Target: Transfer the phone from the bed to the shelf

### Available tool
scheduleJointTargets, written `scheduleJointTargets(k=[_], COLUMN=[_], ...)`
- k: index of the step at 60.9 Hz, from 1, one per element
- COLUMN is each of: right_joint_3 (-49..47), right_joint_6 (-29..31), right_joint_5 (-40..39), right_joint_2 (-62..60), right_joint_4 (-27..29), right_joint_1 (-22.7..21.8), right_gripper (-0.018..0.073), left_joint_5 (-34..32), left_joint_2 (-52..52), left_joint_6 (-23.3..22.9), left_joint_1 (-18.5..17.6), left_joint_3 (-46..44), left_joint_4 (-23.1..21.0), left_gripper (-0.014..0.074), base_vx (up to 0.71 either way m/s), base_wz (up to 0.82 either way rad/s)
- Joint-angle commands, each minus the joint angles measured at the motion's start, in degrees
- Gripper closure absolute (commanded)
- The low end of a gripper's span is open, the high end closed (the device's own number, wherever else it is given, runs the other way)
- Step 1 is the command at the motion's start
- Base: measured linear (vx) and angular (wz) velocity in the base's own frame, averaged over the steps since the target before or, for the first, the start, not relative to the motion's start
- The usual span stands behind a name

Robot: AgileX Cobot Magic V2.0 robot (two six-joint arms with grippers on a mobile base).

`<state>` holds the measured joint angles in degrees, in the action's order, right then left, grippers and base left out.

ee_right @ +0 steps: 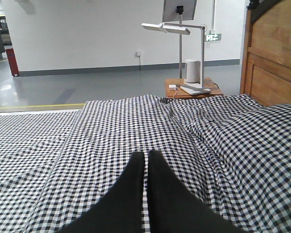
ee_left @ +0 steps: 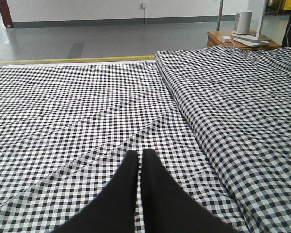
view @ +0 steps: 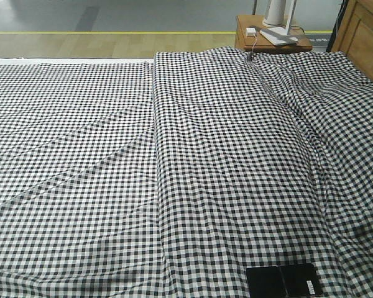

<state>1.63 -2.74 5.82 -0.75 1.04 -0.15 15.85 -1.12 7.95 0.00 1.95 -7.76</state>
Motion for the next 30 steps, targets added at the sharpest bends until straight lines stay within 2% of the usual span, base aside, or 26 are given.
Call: scheduleJointTargets(k=[1, 30], right_joint_3=[0.35, 0.35], right_joint_6=[0.22, 0.22], right_joint_5=[-4.61, -4.66], right_joint_2=[0.09, 0.09], right_joint_4=[-0.25, -0.25], right_joint_1=[-0.30, -0.30], right_gripper=[0.0564, 0.0564], left_joint_5=[-4.18, -4.18], left_joint_2=[-0.38, -0.38], left_joint_6=[-0.22, -0.22], left_joint_1=[-0.26, -0.26], left_joint_3=[0.13, 0.13], left_joint_4=[-0.55, -0.55], left_gripper=[0.0596, 0.0596], base_vx=[0.00, 0.00], base_wz=[0.00, 0.00])
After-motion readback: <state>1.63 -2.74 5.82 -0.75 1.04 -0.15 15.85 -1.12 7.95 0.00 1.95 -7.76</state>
